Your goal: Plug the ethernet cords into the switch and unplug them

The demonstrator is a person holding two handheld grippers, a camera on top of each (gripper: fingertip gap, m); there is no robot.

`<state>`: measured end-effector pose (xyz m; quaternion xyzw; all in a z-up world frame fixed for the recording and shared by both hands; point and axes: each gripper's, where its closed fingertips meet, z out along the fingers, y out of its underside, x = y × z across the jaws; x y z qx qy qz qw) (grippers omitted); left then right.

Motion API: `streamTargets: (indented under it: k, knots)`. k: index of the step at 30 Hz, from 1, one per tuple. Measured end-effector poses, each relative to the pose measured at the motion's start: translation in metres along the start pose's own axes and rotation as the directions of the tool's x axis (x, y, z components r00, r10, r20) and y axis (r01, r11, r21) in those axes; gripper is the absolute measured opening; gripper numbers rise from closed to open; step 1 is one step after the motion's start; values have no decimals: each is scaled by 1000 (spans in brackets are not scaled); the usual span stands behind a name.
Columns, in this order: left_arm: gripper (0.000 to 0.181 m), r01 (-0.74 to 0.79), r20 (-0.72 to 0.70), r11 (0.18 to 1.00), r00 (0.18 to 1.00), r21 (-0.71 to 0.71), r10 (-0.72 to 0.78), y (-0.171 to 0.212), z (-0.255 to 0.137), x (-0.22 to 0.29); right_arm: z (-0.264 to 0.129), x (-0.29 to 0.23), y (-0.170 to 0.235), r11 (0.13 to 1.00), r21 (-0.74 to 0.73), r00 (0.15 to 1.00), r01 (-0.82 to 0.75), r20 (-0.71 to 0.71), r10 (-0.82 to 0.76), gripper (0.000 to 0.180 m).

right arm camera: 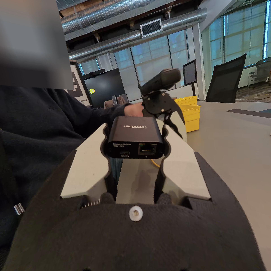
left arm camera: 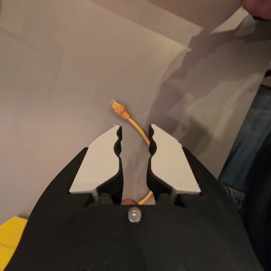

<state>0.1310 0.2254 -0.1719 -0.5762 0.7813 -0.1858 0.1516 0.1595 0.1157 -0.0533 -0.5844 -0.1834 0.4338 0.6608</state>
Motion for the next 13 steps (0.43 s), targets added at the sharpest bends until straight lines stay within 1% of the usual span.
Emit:
streamTargets:
  k: [1, 3, 4, 6, 7, 9, 11, 13]
  knots:
    - [37, 6, 43, 1000, 999, 2, -6, 1, 7, 1, 0, 0, 1, 1000, 1, 1000, -2, -1, 2, 72]
    - [46, 27, 132, 999, 991, 31, -31, 1, 19, 1, 1, 0, 2, 1000, -1, 1000, -5, -4, 5, 72]
    - [47, 45, 160, 997, 986, 65, -55, 0, 23, 1, 2, 0, 2, 1000, -3, 1000, -5, -4, 5, 72]
    - [44, 67, 219, 994, 972, 89, -85, 4, 31, -2, 2, -3, 3, 1000, -9, 1000, 1, -4, -2, 72]
    - [39, 69, 247, 992, 965, 101, -93, 5, 34, -4, 2, -3, 3, 1000, -10, 1000, 3, -4, -3, 72]
    - [34, 113, 233, 986, 962, 125, -140, 5, 40, -5, 2, -3, 4, 1000, -9, 1000, 4, -5, -4, 72]
    - [28, 130, 253, 985, 955, 116, -156, 9, 46, -11, 1, -2, 3, 1000, -2, 1000, 0, -5, 0, 72]
    - [31, 152, 234, 982, 956, 112, -175, 10, 55, -10, 1, -2, 2, 1000, 3, 1000, 1, -4, -1, 72]
